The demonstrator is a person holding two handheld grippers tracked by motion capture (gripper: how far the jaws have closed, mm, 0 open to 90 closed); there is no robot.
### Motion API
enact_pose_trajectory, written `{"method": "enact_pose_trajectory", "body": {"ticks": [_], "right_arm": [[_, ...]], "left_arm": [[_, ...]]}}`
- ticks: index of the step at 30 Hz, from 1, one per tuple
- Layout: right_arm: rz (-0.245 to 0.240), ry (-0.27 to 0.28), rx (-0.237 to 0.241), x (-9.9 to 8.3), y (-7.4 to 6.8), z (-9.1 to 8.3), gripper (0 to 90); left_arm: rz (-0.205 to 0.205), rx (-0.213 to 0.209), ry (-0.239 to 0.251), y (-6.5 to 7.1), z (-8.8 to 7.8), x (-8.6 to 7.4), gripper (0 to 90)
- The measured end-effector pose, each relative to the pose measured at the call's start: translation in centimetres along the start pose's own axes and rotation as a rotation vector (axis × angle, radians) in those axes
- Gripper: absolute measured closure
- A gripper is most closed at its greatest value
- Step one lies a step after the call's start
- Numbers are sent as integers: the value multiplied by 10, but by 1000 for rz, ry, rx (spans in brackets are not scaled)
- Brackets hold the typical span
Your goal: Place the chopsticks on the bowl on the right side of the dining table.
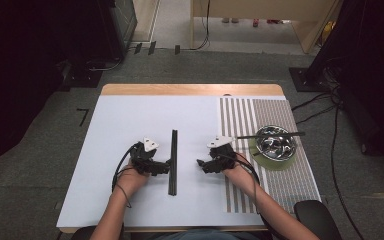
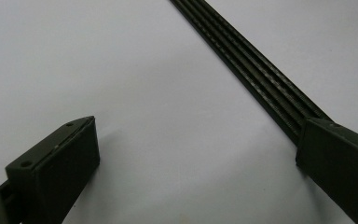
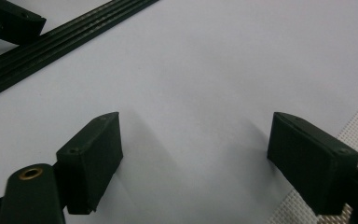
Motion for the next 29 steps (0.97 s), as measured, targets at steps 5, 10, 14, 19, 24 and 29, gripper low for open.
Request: {"method": "enact_pose_trajectory", "body": {"ticks": [5, 10, 14, 19, 24, 29], "right_arm": [[-1, 10, 13, -1, 1, 1, 148], [-4, 11, 12, -1, 1, 1, 148], [-5, 12, 11, -1, 1, 1, 148], [-7, 12, 11, -1, 1, 1, 148], [-7, 12, 11, -1, 1, 1, 148], [-6, 12, 11, -1, 1, 1, 147]], "left_arm": [[1, 0, 0, 0, 0, 0, 0], [0, 0, 0, 0, 0, 0, 0], [0, 0, 0, 0, 0, 0, 0], [0, 0, 0, 0, 0, 0, 0], [1, 0, 0, 0, 0, 0, 0], [0, 0, 0, 0, 0, 0, 0]]}}
Point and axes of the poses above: each handheld gripper's, and its own axes: z roughly forward along the jaws, x roughly out of its top, y roughly to its right, the point moved 3 cm from there along z, roughly forward along the jaws, and after that the axes turned 4 degrees about x, right-handed, at the moved point
